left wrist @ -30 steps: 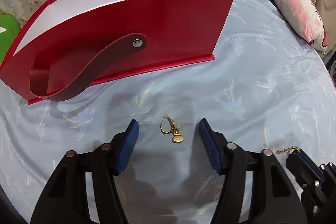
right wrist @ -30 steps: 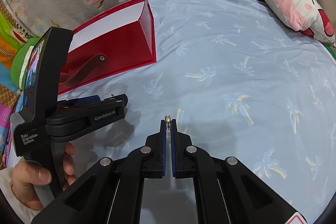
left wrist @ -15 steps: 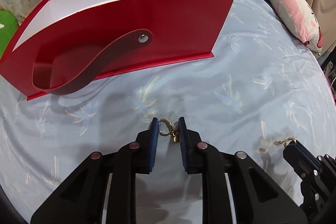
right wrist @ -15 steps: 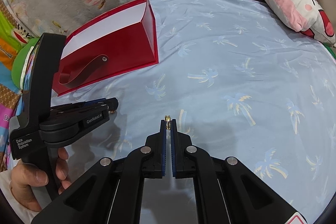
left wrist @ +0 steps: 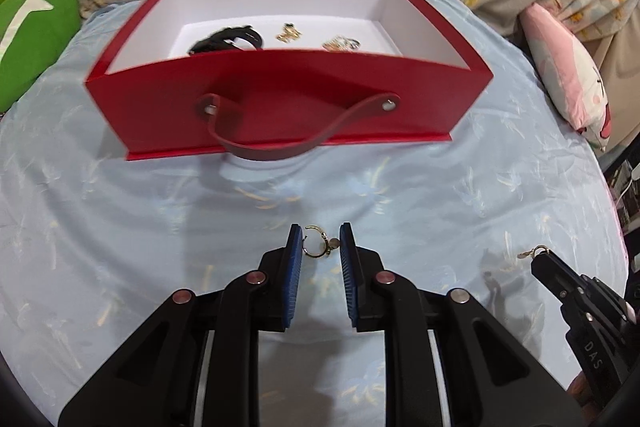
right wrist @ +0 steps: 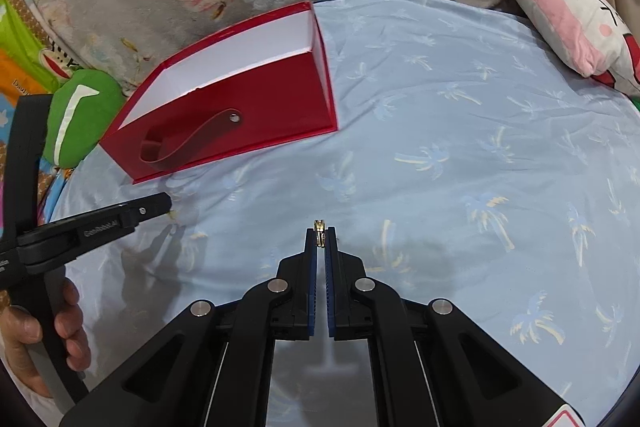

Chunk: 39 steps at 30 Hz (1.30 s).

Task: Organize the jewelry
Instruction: 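Carry both earrings into the red box and open both tools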

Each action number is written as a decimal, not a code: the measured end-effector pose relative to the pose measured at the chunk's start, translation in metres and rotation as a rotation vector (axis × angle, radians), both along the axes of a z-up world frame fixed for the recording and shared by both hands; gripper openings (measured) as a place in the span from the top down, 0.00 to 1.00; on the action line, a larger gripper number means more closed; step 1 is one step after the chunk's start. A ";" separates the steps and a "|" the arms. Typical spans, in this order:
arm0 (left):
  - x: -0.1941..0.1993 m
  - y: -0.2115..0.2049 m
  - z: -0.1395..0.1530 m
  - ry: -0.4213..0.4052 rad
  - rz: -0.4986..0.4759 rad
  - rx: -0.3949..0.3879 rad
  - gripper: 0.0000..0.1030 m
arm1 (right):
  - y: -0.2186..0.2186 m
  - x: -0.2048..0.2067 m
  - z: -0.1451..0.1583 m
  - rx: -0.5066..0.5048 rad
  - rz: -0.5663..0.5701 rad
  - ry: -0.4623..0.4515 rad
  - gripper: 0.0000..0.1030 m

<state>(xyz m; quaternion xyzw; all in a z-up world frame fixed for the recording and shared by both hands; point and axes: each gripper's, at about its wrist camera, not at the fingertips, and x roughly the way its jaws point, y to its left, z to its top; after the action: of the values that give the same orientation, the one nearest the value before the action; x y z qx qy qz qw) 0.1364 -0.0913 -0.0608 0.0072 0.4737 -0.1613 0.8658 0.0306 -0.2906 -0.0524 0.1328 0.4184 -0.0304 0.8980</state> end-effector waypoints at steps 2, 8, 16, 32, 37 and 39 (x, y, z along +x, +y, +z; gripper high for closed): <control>-0.003 0.010 0.005 -0.013 0.009 -0.001 0.82 | 0.006 0.001 0.002 0.003 0.017 -0.002 0.97; -0.014 0.041 0.015 -0.026 0.040 -0.025 0.82 | 0.030 0.005 0.008 0.015 0.076 -0.009 0.97; -0.021 0.082 0.036 -0.058 0.086 -0.056 0.82 | 0.059 0.015 0.032 0.008 0.138 -0.057 0.97; 0.038 0.097 0.117 -0.237 0.132 -0.056 0.82 | 0.072 0.099 0.118 -0.037 0.207 -0.231 0.97; 0.081 0.085 0.136 -0.270 0.131 -0.065 0.82 | 0.070 0.148 0.137 -0.029 0.207 -0.254 0.97; 0.097 0.081 0.139 -0.279 0.132 -0.062 0.82 | 0.070 0.168 0.140 -0.030 0.211 -0.253 0.97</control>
<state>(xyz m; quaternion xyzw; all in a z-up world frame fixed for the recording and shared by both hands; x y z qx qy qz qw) 0.2333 -0.0106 0.0778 -0.0286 0.3432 -0.1159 0.9317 0.1986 -0.2201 0.0880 0.0773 0.3132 0.0747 0.9436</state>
